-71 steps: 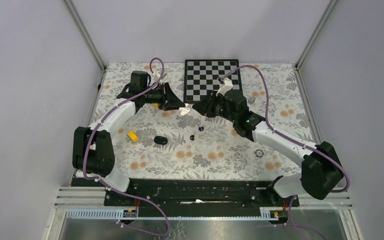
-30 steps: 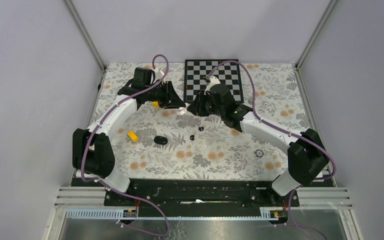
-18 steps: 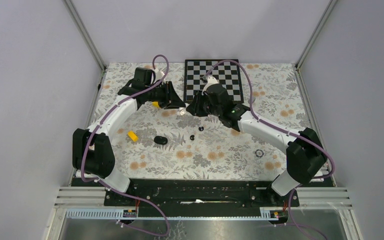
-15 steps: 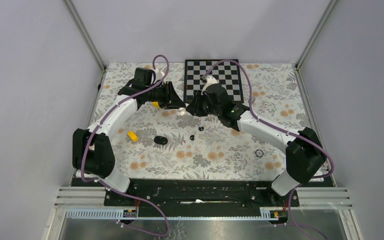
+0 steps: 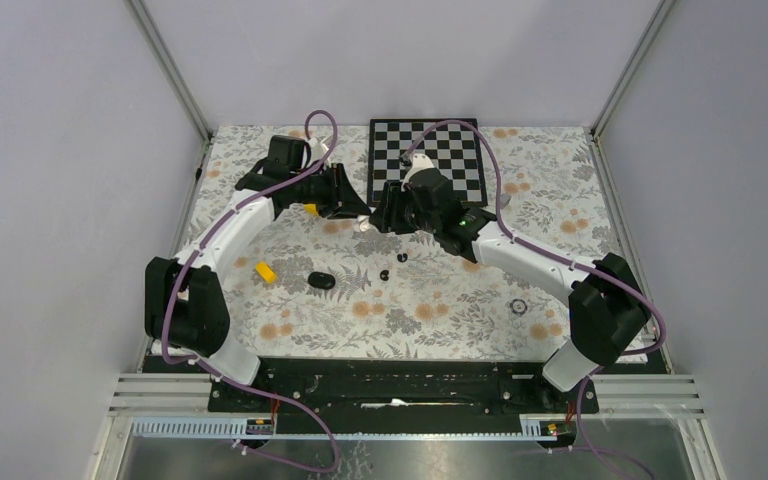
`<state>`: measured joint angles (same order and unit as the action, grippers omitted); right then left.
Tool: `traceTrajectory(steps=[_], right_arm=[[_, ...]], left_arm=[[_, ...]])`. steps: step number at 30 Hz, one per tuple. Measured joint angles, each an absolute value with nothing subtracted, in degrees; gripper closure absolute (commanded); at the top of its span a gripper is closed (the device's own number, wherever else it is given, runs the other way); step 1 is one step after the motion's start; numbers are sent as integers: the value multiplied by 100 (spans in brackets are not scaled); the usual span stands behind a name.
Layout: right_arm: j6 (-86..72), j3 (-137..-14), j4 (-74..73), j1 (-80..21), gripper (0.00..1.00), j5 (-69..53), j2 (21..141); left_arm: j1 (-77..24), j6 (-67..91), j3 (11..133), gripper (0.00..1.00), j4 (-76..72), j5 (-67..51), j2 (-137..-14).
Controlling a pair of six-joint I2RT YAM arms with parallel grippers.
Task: Insert the wireless bluetooth earbuds into the charging case
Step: Place the earbud in the charging case.
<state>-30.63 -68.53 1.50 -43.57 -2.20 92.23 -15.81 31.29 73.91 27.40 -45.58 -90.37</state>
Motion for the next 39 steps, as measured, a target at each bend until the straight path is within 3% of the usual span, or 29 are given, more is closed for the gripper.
traceTrajectory(steps=[26, 34, 39], right_arm=[[-3183, -6508, 423, -4399, 39, -115, 8663], [-3382, -5306, 821, -4359, 23, 480, 7557], [-4058, -4449, 1061, -3677, 23, 180, 7253]], left_arm=[[-1625, 3127, 7358, 100, 2731, -4606, -9037], [-1629, 3129, 7356, 100, 2731, -4654, -9037], [-1627, 3437, 7312, 100, 2423, -5118, -9037]])
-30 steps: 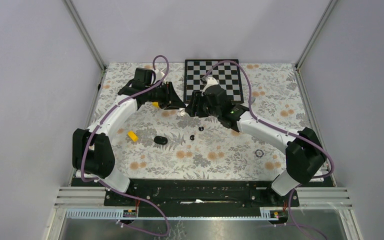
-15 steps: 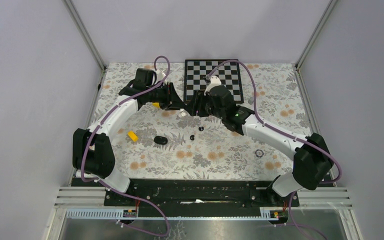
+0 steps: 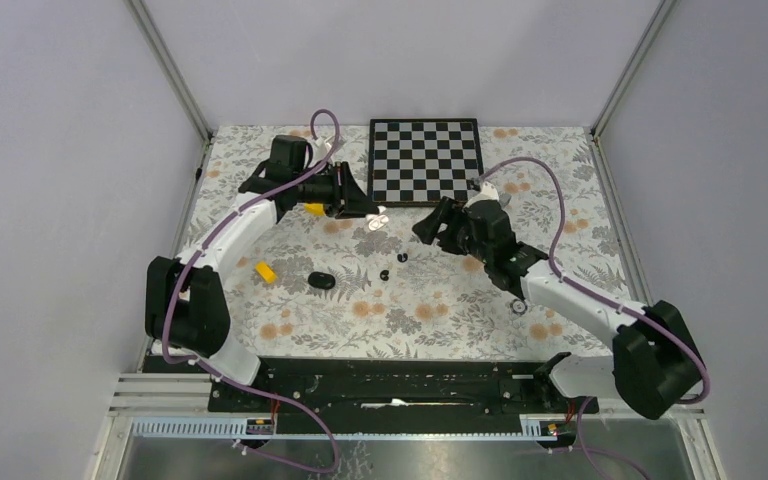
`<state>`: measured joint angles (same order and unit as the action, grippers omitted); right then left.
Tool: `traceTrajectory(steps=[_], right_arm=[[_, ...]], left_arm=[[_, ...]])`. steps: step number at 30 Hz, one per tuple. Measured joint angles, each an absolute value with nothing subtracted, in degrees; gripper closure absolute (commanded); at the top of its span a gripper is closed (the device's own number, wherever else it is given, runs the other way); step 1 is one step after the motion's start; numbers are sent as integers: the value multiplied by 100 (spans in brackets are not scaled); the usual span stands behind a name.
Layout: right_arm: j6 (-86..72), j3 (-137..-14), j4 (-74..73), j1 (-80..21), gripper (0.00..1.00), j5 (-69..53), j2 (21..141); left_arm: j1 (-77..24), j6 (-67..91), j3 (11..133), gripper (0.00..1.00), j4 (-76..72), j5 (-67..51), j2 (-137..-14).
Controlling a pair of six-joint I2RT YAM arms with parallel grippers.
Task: Insert the wireless bluetooth earbuds into the charging case
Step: Place the earbud in the charging case, then place the charging case at the center of the board.
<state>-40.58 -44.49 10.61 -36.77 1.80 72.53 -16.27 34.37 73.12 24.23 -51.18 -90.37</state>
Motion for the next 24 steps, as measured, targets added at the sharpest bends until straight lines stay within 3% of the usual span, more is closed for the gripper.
traceTrajectory(steps=[8, 13, 24], right_arm=[[-4915, -3968, 1754, -3328, 20, -1035, 8254], [-4991, -4032, 1820, -3323, 17, -1214, 8409], [-4244, -3962, 438, -3022, 14, -388, 6713]], left_arm=[[-1629, 5728, 6053, 100, -609, -6132, -8899], [-1575, 5996, 5944, 100, -1236, -6193, -9096], [-1173, 5817, 5804, 100, -2311, -6003, -10897]])
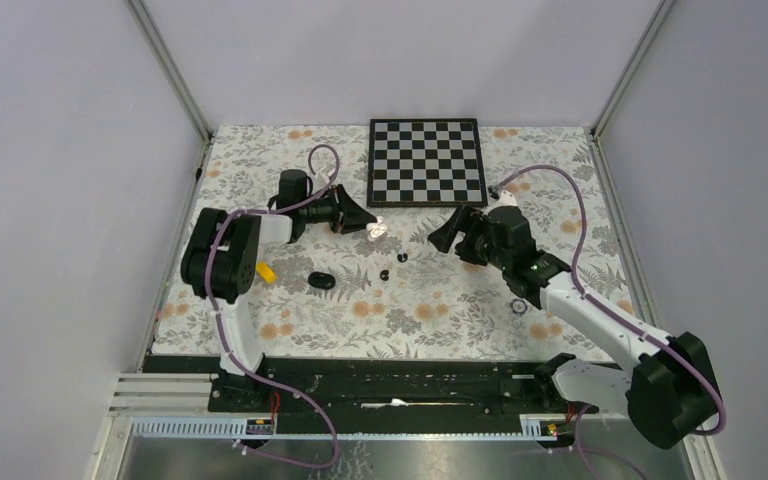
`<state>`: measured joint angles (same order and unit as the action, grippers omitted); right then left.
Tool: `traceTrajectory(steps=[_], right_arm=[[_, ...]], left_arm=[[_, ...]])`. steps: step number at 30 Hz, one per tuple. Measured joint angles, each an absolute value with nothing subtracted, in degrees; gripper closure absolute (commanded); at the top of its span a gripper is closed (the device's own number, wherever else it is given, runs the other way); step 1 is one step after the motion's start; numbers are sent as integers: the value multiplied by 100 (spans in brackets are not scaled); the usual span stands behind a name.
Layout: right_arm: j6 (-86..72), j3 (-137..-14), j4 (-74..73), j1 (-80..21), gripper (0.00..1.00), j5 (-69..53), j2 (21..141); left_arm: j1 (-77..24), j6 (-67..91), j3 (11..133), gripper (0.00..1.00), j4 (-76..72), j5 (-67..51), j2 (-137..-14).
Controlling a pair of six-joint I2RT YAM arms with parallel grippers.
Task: Insert the wireless bluetooth earbuds into the charging case
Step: Place the charging case at the center of the board.
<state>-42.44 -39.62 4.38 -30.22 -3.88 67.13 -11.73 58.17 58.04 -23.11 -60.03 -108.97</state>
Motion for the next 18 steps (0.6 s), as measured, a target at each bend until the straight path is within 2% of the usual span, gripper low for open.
traceTrajectory(steps=[4, 9, 18], right_arm=[[-4012, -3944, -78, -3020, 13, -75, 6287], [-3874, -3913, -526, -3020, 13, 137, 6132], [-3693, -3913, -869, -3020, 13, 263, 6031]], left_arm=[[-1072, 6132, 5651, 100, -3009, -5944, -11572], [-1048, 6086, 5588, 100, -3218, -5843, -11804], [-961, 4250, 6206, 100, -1070, -4998, -11802]])
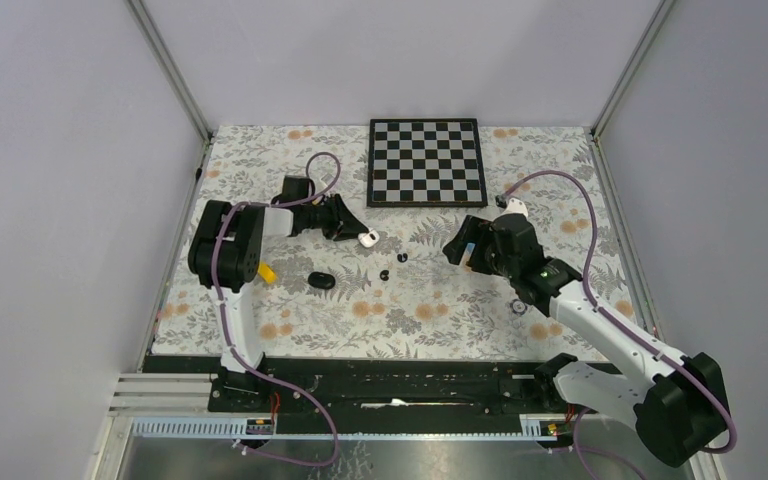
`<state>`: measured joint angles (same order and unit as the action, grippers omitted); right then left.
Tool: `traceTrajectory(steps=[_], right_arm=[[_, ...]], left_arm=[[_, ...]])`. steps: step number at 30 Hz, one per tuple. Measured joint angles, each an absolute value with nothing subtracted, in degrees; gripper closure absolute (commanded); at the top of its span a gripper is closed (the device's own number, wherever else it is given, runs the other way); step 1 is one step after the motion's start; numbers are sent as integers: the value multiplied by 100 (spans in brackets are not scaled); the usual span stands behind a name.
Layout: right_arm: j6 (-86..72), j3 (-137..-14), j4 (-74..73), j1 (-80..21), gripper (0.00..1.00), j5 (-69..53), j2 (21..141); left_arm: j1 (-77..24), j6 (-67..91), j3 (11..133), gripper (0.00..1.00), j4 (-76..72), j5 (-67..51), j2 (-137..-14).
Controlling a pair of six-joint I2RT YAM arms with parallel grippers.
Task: Insert the wireless bluetooth earbuds into the charging case
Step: Place the charging case at the center of the board, then move the charging case to the center of the board.
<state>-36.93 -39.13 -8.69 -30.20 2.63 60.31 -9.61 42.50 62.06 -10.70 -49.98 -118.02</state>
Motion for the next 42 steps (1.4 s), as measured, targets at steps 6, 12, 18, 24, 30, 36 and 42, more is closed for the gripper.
traceTrajectory(steps=[6, 12, 18, 24, 30, 36, 42], right_arm=[[-3627, -3887, -904, -3020, 13, 360, 5865], [-3627, -3645, -987, -3020, 13, 421, 5645], [-3623, -3579, -1031, -3020, 12, 539, 5551], [-3614, -3579, -1046, -3020, 10, 672, 5551], [-3557, -3579, -1041, -3020, 10, 810, 5540], [-3472, -3579, -934, -3020, 10, 840, 5579], [-3465, -3581, -751, -3020, 10, 707, 5959]], left_arm=[[-947, 3732, 6298, 100, -506, -4683, -11583], [-989, 3538, 6495, 60, -3, -4141, -11415], [-1100, 3050, 6694, 31, 663, -3074, -11161], [-1109, 2714, 6696, 29, 1299, -2239, -10451], [-1125, 2523, 6718, 29, 2167, -1208, -9411], [-1129, 2604, 6359, 21, 3089, 12, -8103], [-1129, 3107, 5964, 13, 4139, 1238, -7382]])
